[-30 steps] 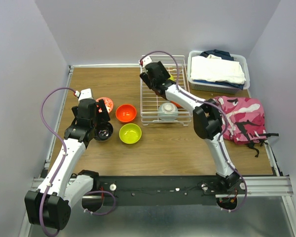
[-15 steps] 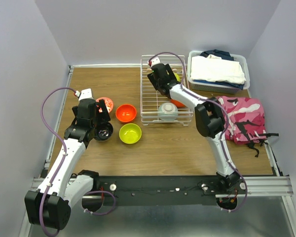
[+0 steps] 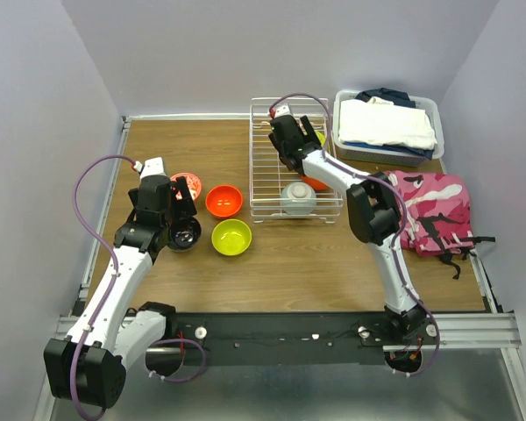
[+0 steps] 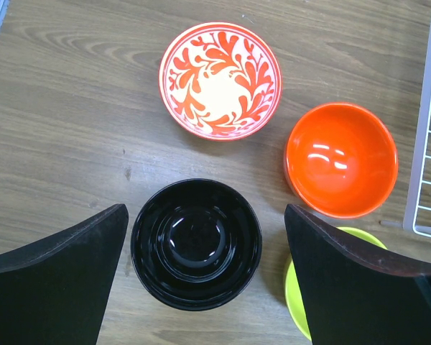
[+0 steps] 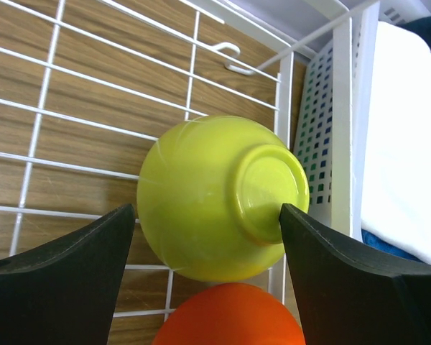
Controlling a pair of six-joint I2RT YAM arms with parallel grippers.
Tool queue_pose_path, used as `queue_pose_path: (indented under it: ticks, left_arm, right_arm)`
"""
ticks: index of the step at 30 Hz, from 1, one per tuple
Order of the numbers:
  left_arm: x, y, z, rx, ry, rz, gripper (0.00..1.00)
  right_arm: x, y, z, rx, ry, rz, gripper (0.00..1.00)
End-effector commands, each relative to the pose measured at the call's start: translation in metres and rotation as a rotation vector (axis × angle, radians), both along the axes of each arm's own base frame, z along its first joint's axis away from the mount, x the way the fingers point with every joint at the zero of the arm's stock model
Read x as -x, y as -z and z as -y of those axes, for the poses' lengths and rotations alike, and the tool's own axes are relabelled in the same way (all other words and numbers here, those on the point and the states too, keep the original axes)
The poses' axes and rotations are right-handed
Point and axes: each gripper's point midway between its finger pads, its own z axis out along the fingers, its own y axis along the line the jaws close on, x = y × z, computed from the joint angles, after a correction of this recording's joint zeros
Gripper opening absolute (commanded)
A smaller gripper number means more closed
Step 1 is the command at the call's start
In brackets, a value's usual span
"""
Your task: Unload the bowls from the dish rack
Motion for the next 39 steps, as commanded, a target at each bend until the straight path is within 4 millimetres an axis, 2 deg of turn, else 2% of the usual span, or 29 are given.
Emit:
queue_pose_path:
  ticks: [1, 11, 16, 25, 33, 39]
  left_arm:
    - [-0.001, 0.002, 0.003, 0.001, 0.021, 0.006, 0.99]
    - [-0.001, 0.002, 0.004, 0.003, 0.024, 0.002, 0.99]
    - [-0.001, 0.003, 0.004, 0.005, 0.024, -0.001, 0.99]
    - [-0.001, 0.005, 0.005, 0.005, 0.029, -0.009, 0.99]
    - [-0.001, 0.006, 0.006, 0.008, 0.032, -0.015, 0.99]
    - [-0.001, 0.007, 0.006, 0.008, 0.035, -0.017, 0.99]
  right_arm:
    - [0.008, 0.023, 0.024, 0.098, 0.094, -0.020, 0.90]
    - [0.011, 0.050, 0.027, 0.134, 0.101, -0.051, 0.94]
    - [0.011, 0.054, 0.023, 0.118, 0.086, -0.073, 0.98]
    - [0.016, 0.088, 0.032, 0.230, 0.090, -0.169, 1.00]
    - [0.028, 0.111, 0.018, 0.201, -0.027, -0.306, 1.00]
    - [0.034, 0.111, 0.034, 0.279, 0.018, -0.301, 1.00]
